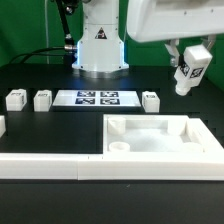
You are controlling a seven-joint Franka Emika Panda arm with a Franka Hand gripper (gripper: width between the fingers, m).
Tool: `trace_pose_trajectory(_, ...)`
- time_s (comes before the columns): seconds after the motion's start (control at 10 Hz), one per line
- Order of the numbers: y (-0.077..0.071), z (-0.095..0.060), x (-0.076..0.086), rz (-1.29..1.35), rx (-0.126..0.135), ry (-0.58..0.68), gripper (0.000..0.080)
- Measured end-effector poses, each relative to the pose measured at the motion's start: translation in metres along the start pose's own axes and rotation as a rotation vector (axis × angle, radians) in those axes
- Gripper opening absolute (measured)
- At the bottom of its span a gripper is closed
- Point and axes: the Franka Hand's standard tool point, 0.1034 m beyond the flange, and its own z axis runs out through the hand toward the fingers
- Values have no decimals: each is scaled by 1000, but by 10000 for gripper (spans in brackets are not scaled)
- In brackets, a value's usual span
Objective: Assemble square table
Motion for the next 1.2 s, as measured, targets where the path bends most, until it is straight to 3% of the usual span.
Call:
trace_pose_trajectory(0.1, 17, -8, 19, -58, -25, 107, 290)
trace_pose_trajectory(0.2, 23, -15, 31, -64, -46, 190, 290)
trace_pose_trajectory(0.6, 35, -12, 31, -83, -109, 433, 290)
trace_pose_trajectory(0.8, 32, -5, 30, -86, -100, 413, 290)
trace_pose_trajectory(1.2, 20, 38, 50, -101, -57, 373, 290)
